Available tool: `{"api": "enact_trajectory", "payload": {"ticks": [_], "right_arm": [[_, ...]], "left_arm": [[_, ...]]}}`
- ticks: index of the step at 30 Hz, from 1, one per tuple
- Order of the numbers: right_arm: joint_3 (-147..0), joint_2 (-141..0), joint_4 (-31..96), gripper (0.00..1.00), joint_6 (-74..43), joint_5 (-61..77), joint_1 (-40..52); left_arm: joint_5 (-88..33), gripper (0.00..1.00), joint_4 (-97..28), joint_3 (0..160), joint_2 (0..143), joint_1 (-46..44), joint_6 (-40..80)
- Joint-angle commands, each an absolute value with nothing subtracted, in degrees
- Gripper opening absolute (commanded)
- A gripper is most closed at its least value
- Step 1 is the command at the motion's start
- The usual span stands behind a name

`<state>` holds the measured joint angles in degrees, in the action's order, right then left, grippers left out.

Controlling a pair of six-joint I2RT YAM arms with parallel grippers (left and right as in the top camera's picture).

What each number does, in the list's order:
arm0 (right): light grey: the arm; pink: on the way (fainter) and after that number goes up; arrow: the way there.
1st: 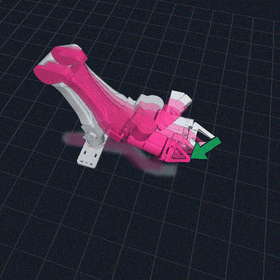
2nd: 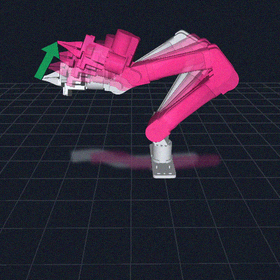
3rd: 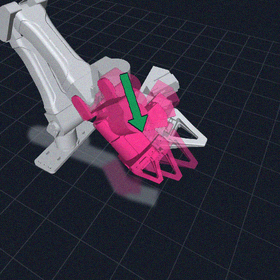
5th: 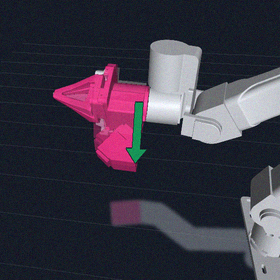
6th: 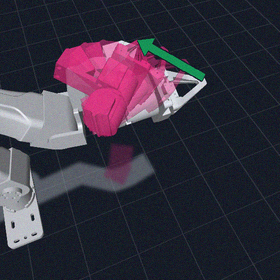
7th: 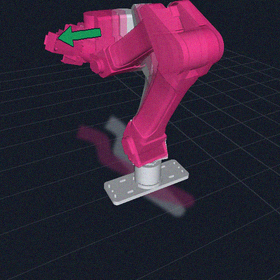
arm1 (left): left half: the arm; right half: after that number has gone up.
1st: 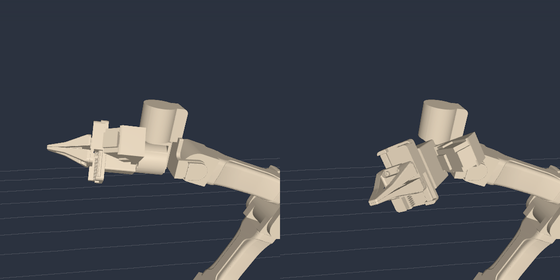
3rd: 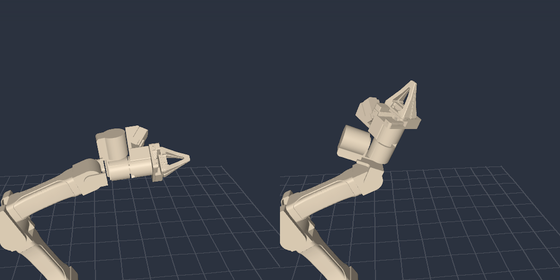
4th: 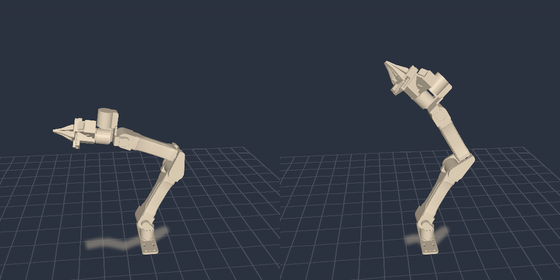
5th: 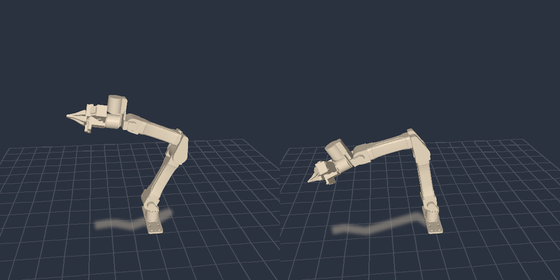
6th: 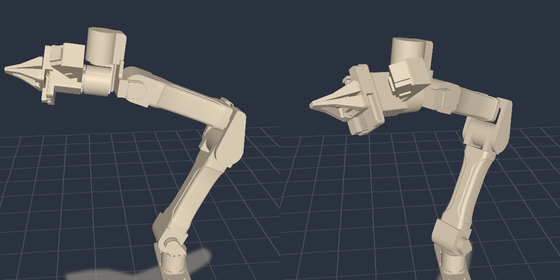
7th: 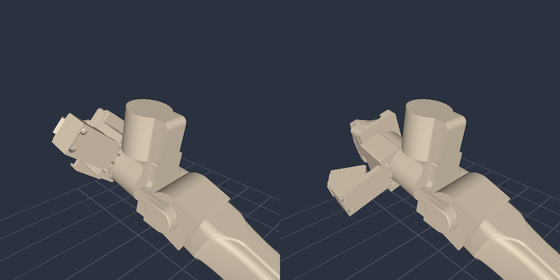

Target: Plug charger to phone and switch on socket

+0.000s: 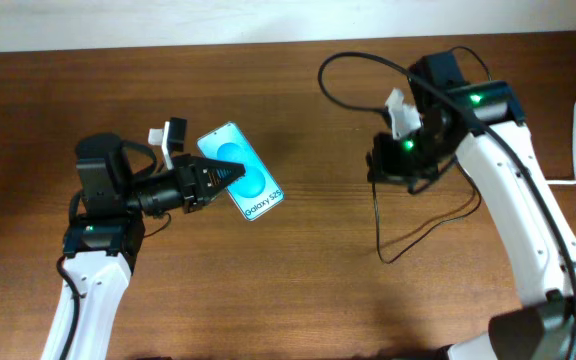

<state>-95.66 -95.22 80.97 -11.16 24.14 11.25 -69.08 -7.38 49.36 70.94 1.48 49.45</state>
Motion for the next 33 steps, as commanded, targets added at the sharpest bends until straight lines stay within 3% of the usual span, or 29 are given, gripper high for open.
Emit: {"api": "enact_trajectory", "payload": {"ticks": [1,8,13,20,23,26,29,33], "right_arm": [[-96.05,-90.5,87.05,0.05,1.67,34.72,11.55],[-95.48,-78.26,97.34,0.05,4.47,34.76,11.62],[-86.35,-65.56,95.29,0.04,4.05,43.11,11.62],[-76.38,-66.65,87.53,0.04,4.08,50.59,11.81],[-76.38,-66.72,82.78,0.05,3.99,50.37,16.27],[-76.38,-67.96,75.42,0.04,-5.19,41.39,24.84],[-76.38,-70.65,71.66,0.04,-7.11,40.42,31.27],[-76.4,-72.9,68.49,0.04,-9.41,36.34,33.08]], "left_arm": [[-76.14,0.0,-6.46,50.13,70.72,1.67,51.22],[-77.17,0.0,0.84,50.13,70.72,1.67,60.6],[-78.7,0.0,3.03,50.13,70.72,1.67,62.52],[-78.02,0.0,7.09,50.13,70.72,1.65,62.48],[-78.02,0.0,7.07,50.13,70.72,1.5,62.06],[-78.02,0.0,7.05,50.13,70.72,1.5,62.06],[-78.02,0.0,7.05,50.13,70.72,0.12,59.59],[-77.97,0.0,7.05,50.13,70.72,-2.63,56.69]]}}
